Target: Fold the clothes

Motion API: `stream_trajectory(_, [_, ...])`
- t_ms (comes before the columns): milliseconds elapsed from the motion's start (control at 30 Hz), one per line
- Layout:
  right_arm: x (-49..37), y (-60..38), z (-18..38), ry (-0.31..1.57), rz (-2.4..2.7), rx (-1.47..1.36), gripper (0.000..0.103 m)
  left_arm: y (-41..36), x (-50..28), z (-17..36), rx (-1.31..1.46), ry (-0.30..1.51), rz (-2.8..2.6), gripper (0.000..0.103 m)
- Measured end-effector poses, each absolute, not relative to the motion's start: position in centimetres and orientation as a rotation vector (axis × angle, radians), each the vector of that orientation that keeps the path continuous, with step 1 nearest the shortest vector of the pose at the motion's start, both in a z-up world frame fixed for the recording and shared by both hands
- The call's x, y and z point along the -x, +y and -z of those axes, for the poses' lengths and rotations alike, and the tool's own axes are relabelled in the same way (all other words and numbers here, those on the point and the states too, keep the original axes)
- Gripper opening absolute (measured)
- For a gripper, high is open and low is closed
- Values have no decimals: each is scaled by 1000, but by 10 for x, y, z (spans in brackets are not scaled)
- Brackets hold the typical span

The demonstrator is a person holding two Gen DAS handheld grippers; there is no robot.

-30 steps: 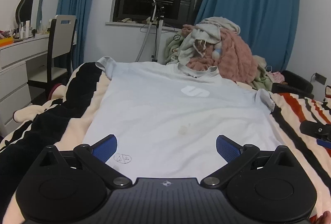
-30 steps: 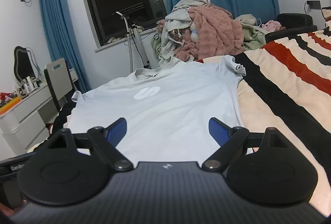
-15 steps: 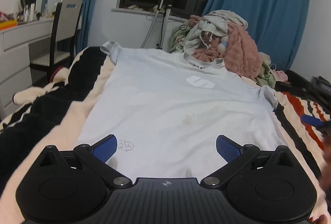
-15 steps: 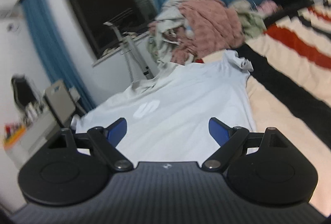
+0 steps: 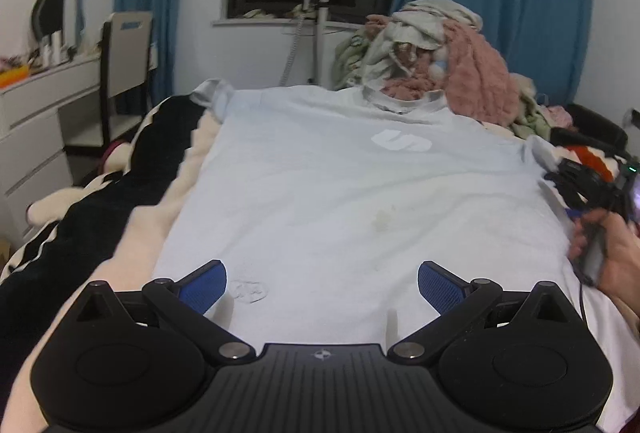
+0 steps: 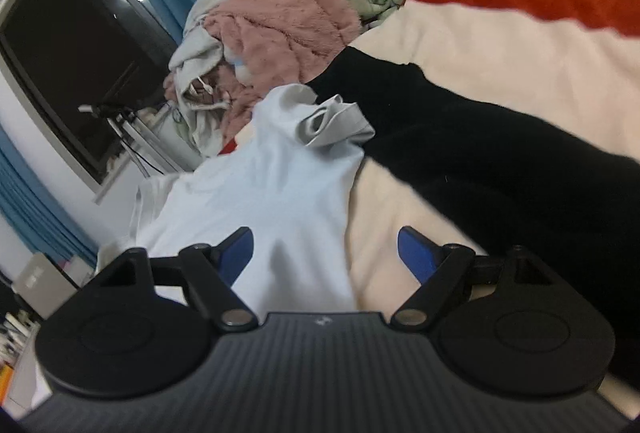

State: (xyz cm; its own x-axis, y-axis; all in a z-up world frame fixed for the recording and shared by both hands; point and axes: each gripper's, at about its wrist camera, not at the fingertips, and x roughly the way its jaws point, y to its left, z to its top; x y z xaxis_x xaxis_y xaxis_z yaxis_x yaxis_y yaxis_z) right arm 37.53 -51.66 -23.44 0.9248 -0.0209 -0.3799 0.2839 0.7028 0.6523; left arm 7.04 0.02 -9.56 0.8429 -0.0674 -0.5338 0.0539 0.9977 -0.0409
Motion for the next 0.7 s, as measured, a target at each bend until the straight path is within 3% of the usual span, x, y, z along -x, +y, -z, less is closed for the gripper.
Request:
stream_trajectory(100, [-403,-529,243,297,100,-792,82,-5,-73,101,-7,581,88,103])
stream_trajectory(167, [-422,-533,248,274,46,-790,74,-4,-78,108,2,607,97,103])
stream_trajectory(300, [-453,-545,254,206,11,-807,73,1,-95,118,52,657,88,103])
stream_trajectory(400, [-477,-548,251,178,13,-758,66,3,-105,122,45,643,53,103])
stream_trajectory(567, [-485,-553,253,147,5,-749,16,9,-117,123,104,598,-7,103])
stream_trajectory(700, [-473,-548,245,77,33,-696,12,7,-123,120,102,592,-15,103])
